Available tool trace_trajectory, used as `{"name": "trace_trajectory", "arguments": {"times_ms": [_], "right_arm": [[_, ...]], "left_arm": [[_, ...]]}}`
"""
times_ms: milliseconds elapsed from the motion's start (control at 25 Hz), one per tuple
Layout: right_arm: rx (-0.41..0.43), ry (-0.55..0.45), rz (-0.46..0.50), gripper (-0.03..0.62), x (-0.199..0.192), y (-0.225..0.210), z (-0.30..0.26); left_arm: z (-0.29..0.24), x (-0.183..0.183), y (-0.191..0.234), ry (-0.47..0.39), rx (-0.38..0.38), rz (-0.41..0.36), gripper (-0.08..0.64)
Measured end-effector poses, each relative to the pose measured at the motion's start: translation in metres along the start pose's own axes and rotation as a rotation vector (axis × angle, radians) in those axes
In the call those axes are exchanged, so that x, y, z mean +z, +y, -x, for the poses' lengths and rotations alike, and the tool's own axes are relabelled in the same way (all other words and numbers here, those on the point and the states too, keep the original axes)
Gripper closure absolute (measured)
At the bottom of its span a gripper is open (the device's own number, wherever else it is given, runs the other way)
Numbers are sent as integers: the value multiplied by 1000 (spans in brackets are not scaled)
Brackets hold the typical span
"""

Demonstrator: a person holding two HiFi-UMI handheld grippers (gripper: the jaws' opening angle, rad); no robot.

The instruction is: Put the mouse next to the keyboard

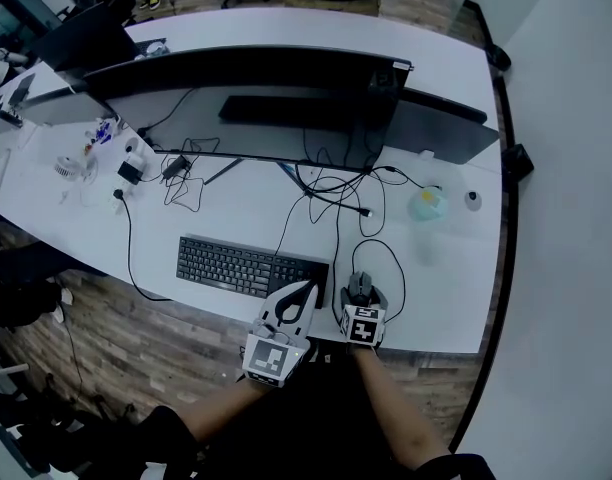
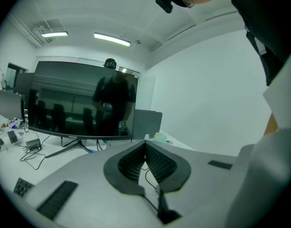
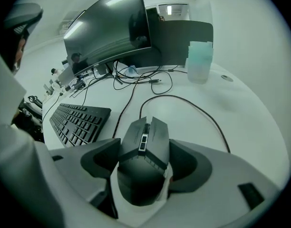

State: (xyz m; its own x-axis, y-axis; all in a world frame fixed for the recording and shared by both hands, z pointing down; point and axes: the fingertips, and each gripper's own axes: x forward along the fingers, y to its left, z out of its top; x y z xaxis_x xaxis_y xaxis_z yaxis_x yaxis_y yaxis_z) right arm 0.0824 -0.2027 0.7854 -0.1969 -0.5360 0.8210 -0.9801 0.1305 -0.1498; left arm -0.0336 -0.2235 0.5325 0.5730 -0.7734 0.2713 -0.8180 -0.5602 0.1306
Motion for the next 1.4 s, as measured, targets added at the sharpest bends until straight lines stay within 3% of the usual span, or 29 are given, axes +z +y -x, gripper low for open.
{"name": "trace_trajectory", "arguments": {"times_ms": [280, 480, 840, 1160, 1400], "right_arm": [[29, -12, 30, 273, 5, 0, 19], [42, -69, -19, 273, 12, 4, 50], [99, -320, -61, 284, 42, 35, 149], [133, -518, -83, 555, 58, 60, 246], [242, -619, -19, 574, 69, 86, 303]], "left_arm": [[15, 0, 2, -16, 13, 41, 557], [30, 8, 1, -50, 17, 73, 557], [71, 21, -32, -133, -59, 102, 557], [107, 27, -59, -162, -93, 153, 557], [132, 40, -80, -204, -47, 142, 557]]}}
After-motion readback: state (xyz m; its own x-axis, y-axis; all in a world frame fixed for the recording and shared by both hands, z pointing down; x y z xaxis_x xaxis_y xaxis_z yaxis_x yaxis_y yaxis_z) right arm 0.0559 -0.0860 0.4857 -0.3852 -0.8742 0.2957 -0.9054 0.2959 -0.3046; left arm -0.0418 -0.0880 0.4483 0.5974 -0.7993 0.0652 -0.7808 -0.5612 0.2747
